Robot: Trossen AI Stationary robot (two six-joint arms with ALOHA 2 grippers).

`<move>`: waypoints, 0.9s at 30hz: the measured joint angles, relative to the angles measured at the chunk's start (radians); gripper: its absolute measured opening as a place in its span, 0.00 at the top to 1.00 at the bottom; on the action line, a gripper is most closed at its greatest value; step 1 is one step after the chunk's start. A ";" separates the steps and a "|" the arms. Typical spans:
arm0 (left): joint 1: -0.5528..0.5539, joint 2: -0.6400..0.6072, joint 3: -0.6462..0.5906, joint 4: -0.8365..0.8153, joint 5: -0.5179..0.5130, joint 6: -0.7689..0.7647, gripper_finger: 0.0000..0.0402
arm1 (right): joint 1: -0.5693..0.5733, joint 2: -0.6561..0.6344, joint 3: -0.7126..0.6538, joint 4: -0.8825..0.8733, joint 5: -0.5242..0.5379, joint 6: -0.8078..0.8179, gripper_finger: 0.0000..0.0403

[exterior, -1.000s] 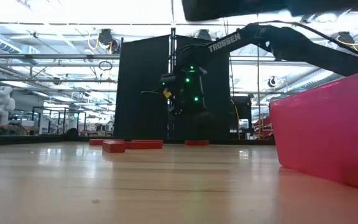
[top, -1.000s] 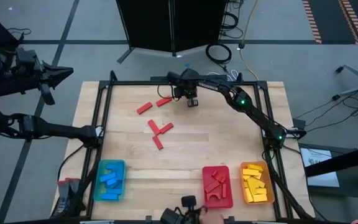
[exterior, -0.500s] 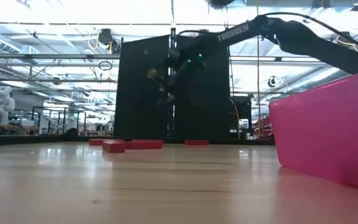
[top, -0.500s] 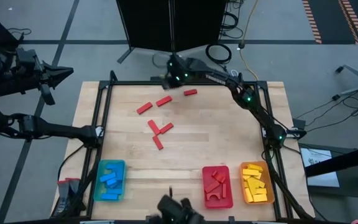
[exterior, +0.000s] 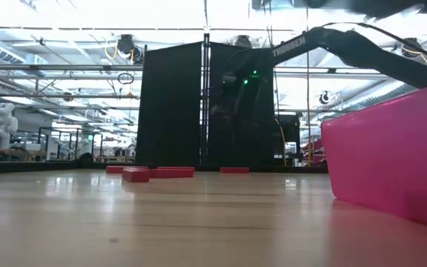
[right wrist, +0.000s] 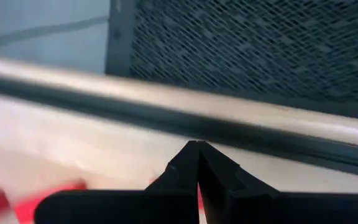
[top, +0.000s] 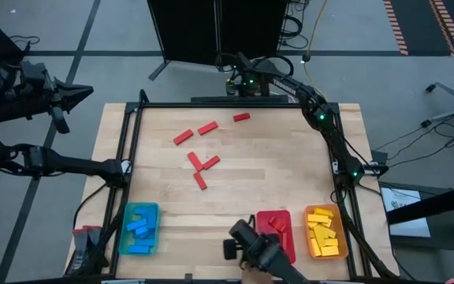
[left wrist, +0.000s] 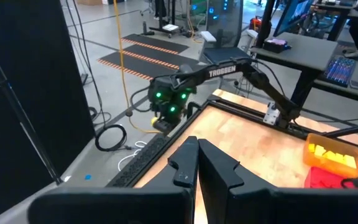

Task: Sort blocks
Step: Put the red block into the red bin

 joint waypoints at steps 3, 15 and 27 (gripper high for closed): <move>0.000 0.000 0.000 0.000 0.000 0.014 0.96 | -0.009 -0.024 0.003 -0.121 0.010 -0.093 1.00; 0.000 0.000 0.000 0.000 -0.001 0.021 0.96 | 0.016 0.021 0.002 -0.218 0.013 -0.103 1.00; 0.001 0.114 -0.505 0.157 -0.231 -0.041 0.99 | 0.086 -0.247 0.000 -0.213 0.086 -0.383 1.00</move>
